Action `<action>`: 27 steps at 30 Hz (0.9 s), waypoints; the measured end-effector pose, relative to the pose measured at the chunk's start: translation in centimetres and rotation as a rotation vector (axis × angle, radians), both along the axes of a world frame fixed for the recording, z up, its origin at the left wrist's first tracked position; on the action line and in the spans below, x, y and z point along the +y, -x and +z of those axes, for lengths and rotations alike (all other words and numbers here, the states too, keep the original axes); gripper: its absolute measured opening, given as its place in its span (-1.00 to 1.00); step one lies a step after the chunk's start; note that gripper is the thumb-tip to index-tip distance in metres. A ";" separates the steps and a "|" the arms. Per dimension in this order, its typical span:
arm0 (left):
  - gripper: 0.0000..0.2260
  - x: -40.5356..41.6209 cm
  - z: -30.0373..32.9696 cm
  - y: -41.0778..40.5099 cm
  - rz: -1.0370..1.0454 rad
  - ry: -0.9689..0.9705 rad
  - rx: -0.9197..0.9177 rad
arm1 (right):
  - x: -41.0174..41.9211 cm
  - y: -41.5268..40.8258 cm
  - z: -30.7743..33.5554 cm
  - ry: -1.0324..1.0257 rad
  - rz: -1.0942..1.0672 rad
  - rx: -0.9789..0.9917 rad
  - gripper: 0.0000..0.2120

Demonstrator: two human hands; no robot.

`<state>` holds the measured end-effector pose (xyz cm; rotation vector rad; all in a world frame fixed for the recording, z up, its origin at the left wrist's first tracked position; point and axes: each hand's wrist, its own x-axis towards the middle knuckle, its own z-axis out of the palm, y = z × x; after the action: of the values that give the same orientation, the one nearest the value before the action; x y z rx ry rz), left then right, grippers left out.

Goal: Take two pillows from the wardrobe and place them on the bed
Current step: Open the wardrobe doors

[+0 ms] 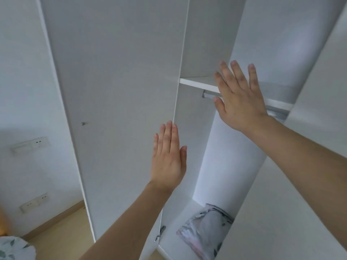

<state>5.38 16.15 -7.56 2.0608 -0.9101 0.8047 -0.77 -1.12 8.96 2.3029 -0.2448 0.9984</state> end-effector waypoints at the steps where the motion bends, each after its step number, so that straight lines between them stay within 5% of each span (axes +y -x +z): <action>1: -0.49 -0.9 0.1 0.4 -0.015 -0.024 0.003 | -0.6 0.6 0.1 0.025 -0.041 -0.002 -0.43; 14: -0.50 -17.4 -0.5 3.5 -0.549 -0.237 0.126 | -11.5 8.0 -0.2 0.152 -0.458 -0.033 -0.45; 21: -0.59 -23.1 0.0 3.6 -1.103 -0.267 0.510 | -14.1 7.4 -0.9 0.252 -0.470 -0.096 -0.47; 27: -0.78 -24.7 -1.3 2.4 -1.187 -0.145 0.605 | -14.4 7.0 -1.1 0.280 -0.422 -0.150 -0.54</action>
<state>2.97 -8.55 -8.83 1.3177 -1.5372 -0.4936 -7.82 -15.52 7.85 1.8249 -0.5867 0.9182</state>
